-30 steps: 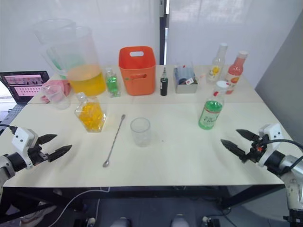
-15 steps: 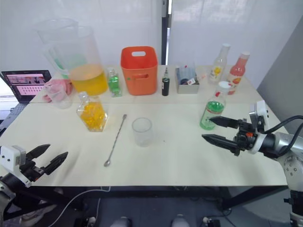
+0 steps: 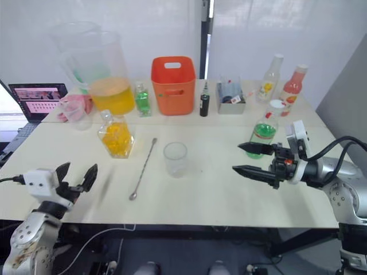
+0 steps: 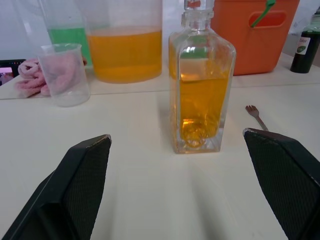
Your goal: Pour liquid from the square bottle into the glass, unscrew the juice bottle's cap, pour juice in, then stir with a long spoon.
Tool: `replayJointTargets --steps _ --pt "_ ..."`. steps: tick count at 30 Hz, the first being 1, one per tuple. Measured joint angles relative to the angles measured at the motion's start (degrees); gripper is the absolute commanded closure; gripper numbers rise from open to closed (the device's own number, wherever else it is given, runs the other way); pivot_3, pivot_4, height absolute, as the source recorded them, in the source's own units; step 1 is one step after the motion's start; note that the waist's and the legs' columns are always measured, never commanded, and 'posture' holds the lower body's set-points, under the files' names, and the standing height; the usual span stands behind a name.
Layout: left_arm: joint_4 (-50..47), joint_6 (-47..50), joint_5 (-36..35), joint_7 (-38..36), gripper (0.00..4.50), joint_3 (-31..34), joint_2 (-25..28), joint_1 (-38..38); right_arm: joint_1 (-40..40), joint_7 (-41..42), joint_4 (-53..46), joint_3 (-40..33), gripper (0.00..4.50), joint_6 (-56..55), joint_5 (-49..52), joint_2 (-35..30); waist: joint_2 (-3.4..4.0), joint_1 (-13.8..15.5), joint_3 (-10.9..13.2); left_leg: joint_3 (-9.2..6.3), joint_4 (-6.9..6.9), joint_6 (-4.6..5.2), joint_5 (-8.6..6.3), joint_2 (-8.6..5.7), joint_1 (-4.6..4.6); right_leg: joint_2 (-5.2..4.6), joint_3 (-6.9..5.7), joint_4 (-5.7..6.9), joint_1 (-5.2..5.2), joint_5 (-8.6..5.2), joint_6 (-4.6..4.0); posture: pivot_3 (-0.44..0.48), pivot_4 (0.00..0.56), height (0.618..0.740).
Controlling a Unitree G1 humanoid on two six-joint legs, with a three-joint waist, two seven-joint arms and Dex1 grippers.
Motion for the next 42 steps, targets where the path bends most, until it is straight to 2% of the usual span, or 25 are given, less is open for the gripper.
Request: replayJointTargets --steps 9,28,41,42 --pt "10.3 -0.6 4.3 3.4 0.00 -6.5 -2.0 -10.4 0.2 -0.3 -2.1 0.0 0.03 -2.3 -1.2 0.0 -0.01 -0.2 0.0 -0.01 0.01 0.00 0.00 -0.01 -0.03 0.00 -0.01 -0.03 -0.01 0.01 0.01 0.000 0.150 0.740" --pt "26.9 -7.7 7.3 4.4 0.00 -8.0 -1.8 -24.5 2.2 -1.6 -2.1 -0.3 0.03 -6.0 -3.8 0.0 -0.01 -0.1 0.0 -0.01 0.00 -0.01 0.01 -0.03 -0.03 0.00 -0.01 -0.03 -0.01 0.00 0.04 0.000 0.150 0.740" --pt "37.7 -7.8 8.1 4.3 0.00 -8.2 -0.4 -33.0 2.7 -2.9 -2.2 -0.3 0.03 -5.9 -4.0 0.0 -0.02 -0.2 0.0 -0.02 0.00 -0.02 0.01 -0.03 -0.03 0.00 -0.01 -0.03 -0.01 0.01 0.06 0.000 0.150 0.740" --pt "38.2 -7.8 8.1 4.2 0.27 -8.2 -0.2 -33.2 2.7 -2.9 -2.2 -0.3 0.01 -5.9 -4.0 0.0 -0.02 -0.3 0.0 -0.02 -0.01 -0.02 0.01 -0.03 -0.03 0.00 -0.01 -0.03 -0.01 0.01 0.07 0.000 0.150 0.740"
